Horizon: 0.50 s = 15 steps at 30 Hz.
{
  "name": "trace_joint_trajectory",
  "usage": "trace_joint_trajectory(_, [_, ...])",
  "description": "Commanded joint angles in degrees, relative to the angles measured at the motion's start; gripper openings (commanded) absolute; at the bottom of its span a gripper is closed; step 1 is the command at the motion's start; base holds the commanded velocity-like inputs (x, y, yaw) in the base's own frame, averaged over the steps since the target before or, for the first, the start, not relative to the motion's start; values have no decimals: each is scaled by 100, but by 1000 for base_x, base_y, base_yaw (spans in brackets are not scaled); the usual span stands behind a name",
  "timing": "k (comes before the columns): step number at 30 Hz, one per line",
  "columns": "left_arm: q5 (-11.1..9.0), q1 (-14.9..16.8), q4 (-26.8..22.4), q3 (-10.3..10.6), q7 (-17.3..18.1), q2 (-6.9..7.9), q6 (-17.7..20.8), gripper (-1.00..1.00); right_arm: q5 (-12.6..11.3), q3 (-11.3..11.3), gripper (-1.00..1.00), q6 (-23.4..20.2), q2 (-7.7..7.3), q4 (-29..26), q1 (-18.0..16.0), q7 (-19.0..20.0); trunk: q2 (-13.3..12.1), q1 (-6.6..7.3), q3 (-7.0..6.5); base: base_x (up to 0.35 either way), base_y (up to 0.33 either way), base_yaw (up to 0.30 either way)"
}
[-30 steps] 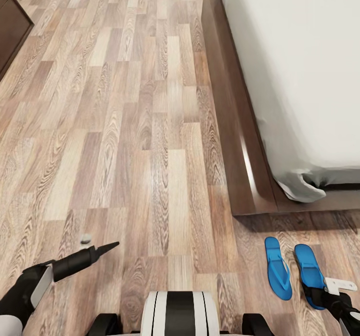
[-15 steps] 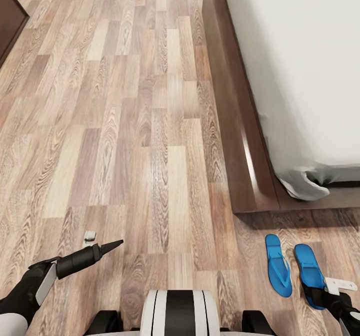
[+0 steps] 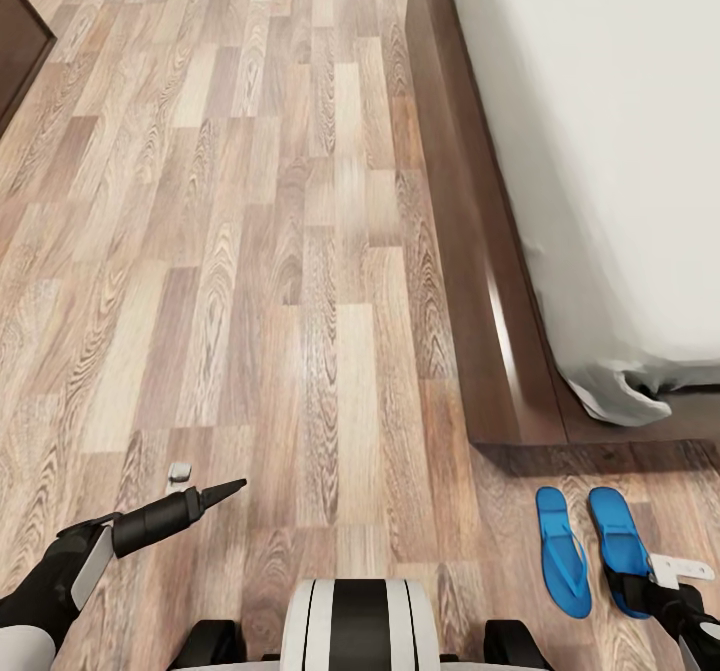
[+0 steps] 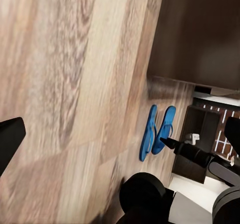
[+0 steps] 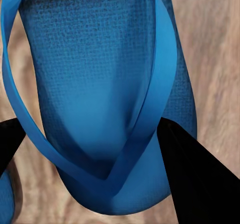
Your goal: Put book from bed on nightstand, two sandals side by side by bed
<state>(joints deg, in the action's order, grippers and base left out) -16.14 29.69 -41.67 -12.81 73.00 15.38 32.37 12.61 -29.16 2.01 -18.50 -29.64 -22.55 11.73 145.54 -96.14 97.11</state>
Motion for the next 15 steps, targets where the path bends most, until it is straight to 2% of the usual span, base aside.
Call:
trace_joint_trajectory(1, [-16, 2, 1, -2, 11, 0, 58, 100, 47, -46, -100, 20, 4, 2, -4, 40, 1, 1, 2, 42, 1, 0])
trace_joint_trajectory(6, [-20, 2, 1, -2, 13, 0, 58, 100, 49, -46, -100, 18, 4, 2, -7, 40, 1, 1, 2, 155, 0, 0])
trace_joint_trajectory(15, [-20, 2, 1, -2, 11, 0, 58, 100, 49, -46, -100, 19, 4, 2, -4, 40, 2, -2, 25, 14, 0, 0])
